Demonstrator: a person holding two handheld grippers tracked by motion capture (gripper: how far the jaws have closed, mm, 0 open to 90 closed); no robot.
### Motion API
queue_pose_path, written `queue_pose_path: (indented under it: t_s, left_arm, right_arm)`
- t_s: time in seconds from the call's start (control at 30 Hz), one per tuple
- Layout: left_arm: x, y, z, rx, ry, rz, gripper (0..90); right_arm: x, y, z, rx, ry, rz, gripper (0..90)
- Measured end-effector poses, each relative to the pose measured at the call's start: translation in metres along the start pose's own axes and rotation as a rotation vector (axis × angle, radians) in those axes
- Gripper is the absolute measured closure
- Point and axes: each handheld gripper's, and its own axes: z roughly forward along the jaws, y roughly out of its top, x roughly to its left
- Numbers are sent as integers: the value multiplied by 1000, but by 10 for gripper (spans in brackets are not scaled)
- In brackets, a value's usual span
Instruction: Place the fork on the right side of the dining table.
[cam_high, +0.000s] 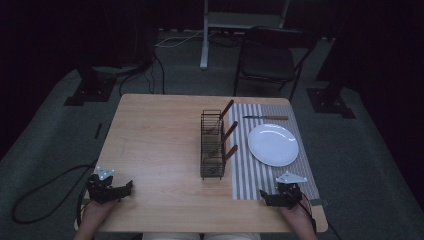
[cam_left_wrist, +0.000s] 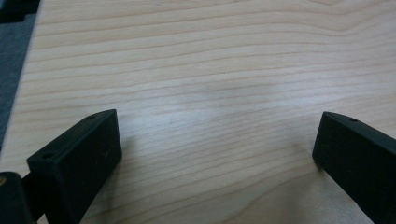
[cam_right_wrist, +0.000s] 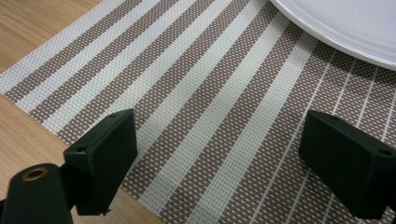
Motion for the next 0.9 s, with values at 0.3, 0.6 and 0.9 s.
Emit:
queue_pose_path:
  t_s: [0.3,0.6,0.9]
  left_arm:
    - [5,-3,-2,-2,59,-63,14]
    - [6,-2,-2,0,46,-52,14]
    - [6,-2,-2,0,46,-52,14]
  right_arm:
    - [0,0,-2,15,13,-10,112]
    - [0,4,-1,48,10,-12,112]
    - [-1,11,0,67,26,-1,134]
